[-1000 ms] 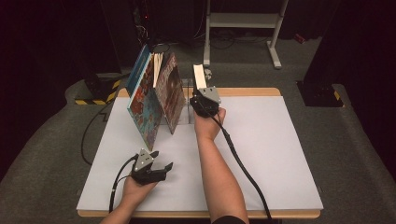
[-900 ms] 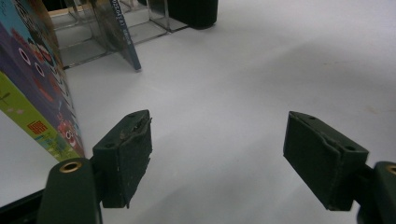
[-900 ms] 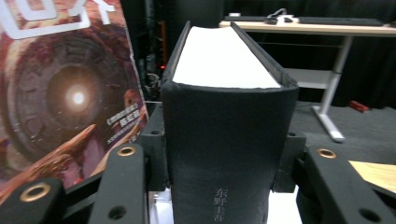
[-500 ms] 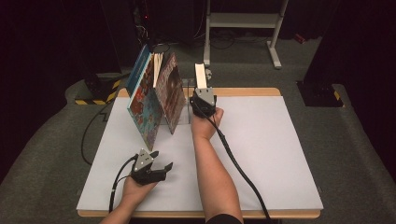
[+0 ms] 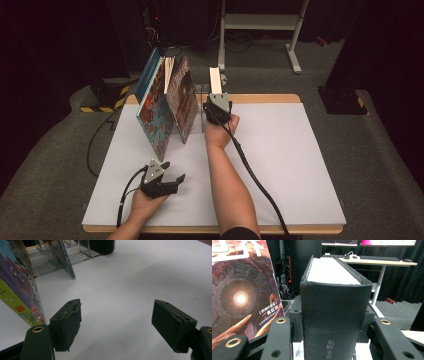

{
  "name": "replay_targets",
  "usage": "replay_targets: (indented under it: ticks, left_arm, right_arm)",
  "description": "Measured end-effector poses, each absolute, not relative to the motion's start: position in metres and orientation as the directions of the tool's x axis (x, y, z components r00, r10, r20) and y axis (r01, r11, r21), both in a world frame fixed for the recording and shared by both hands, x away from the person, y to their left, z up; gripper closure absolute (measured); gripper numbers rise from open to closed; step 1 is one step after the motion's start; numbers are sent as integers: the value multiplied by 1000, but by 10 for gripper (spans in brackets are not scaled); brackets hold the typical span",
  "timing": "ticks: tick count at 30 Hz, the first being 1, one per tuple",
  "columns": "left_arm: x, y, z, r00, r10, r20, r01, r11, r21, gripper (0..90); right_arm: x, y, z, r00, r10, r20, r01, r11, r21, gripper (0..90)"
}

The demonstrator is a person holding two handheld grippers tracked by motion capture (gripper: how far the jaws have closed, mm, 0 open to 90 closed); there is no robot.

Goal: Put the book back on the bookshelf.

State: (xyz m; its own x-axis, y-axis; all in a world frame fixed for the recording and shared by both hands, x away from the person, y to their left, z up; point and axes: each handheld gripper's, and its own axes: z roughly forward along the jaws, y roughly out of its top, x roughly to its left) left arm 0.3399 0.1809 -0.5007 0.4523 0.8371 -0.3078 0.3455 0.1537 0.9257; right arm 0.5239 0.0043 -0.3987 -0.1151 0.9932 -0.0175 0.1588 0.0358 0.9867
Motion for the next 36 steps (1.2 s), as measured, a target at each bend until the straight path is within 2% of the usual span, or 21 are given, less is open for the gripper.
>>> replay_targets:
  ticks: [14,21,36]
  left_arm:
    - [340,181,-501,454,838,-302,348,145,926,241]
    - [340,180,-501,453,839,-300,350,143,926,243]
    - [340,180,-501,451,841,-300,351,142,925,243]
  right_arm:
    - [524,5,-397,-133,991,-15,177,38,983,504]
    - [526,4,-399,-176,984,-2,216,40,976,404]
    - [525,0,-395,-224,974,23,226,29,974,301]
